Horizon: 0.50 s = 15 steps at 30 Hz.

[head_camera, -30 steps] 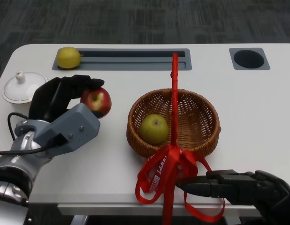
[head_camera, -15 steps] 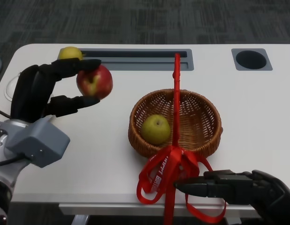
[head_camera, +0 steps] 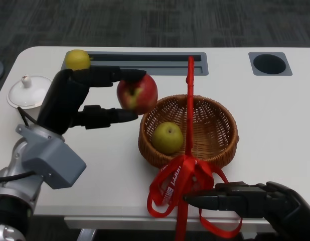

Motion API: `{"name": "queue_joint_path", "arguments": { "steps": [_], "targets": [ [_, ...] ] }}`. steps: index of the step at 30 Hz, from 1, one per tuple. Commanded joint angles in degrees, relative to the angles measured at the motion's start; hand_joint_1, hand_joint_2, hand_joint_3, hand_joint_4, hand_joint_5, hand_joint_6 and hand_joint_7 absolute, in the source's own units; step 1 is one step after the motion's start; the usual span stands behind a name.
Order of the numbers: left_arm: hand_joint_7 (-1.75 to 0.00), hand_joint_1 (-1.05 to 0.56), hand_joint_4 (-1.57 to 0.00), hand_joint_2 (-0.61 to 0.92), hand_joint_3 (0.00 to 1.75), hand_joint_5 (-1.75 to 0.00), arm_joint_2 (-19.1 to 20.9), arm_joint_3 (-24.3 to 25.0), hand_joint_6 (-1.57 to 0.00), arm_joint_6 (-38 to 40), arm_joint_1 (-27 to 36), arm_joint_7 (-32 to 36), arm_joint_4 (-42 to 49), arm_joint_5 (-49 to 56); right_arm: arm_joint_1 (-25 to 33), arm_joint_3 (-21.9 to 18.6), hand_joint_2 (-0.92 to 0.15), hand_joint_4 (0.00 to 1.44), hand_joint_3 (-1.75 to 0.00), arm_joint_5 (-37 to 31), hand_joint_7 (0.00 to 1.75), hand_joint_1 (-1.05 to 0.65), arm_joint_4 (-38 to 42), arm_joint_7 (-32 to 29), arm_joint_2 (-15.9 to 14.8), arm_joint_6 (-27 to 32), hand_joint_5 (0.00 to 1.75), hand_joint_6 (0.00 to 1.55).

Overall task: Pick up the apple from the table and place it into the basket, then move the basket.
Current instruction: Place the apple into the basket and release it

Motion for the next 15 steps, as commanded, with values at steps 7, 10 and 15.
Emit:
{"name": "queue_joint_path", "arguments": {
  "steps": [7, 10, 15],
  "targets": [
    [-0.01, -0.05, -1.35, 0.74, 0.0, -0.01, -3.31, -1.43, -1.18, 3.88, 1.78, -6.54, -5.72, -1.74, -0.04, -0.46, -0.84, 0.87, 0.0, -0.49, 0.0, -0.44, -0.44, -0.54, 0.26, 0.48, 0.0, 0.76],
    [-0.01, -0.03, -1.37, 0.74, 0.0, -0.02, -4.13, -1.97, -1.18, 4.37, 1.91, -7.69, -6.04, -1.43, 0.09, -0.53, -0.84, 0.87, 0.0, -1.15, 0.0, -0.44, -0.82, -0.79, 0.44, 0.7, 0.0, 0.76],
    [-0.01, -0.01, -1.37, 0.75, 0.0, -0.02, -4.91, -2.76, -1.18, 4.68, 1.22, -7.74, -3.78, 0.06, 0.48, -0.66, -0.84, 0.87, 0.0, -1.99, 0.0, -0.45, -1.25, -1.24, 0.82, 0.75, 0.0, 0.76]
  ]
}}
